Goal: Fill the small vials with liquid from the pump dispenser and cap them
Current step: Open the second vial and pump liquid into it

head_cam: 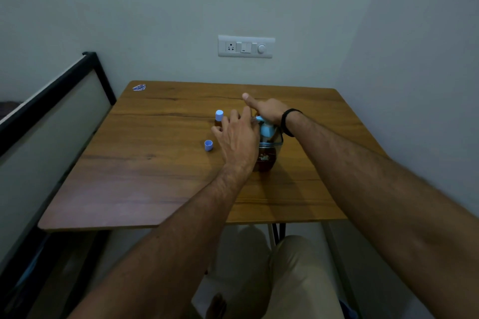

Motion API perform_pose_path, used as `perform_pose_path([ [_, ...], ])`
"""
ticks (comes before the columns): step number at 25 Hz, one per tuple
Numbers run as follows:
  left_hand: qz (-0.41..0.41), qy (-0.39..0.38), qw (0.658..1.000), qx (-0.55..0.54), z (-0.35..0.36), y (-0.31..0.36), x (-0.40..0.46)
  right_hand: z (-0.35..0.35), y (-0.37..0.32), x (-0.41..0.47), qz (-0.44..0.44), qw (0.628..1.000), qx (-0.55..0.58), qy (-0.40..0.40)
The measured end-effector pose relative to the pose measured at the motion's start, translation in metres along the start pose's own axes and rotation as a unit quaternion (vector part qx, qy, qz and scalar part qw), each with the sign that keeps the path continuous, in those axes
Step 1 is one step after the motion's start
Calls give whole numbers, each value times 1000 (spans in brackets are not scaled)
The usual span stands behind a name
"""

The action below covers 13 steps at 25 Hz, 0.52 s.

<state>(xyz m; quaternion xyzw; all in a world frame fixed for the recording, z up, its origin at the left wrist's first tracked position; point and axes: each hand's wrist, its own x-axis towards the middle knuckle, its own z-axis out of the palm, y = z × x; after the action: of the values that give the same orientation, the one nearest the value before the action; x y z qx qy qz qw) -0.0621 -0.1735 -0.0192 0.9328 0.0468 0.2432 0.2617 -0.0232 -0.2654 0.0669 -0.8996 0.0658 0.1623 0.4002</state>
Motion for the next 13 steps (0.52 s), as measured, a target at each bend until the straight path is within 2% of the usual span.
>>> perform_pose_path([
  [3,8,1,1000,1,0,-1,0,-1,-1,-1,1,999,25,-24],
  [7,7,5,1000,11,1,-1,1,4,0,4,-21,999,-26,42],
  [11,12,5,1000,3,-1,0,-1,-2,-4,-5,27,999,23,-40],
  [13,11,6,1000,0,1,-1,-1,-1,-3,-3,19,999,29,-33],
])
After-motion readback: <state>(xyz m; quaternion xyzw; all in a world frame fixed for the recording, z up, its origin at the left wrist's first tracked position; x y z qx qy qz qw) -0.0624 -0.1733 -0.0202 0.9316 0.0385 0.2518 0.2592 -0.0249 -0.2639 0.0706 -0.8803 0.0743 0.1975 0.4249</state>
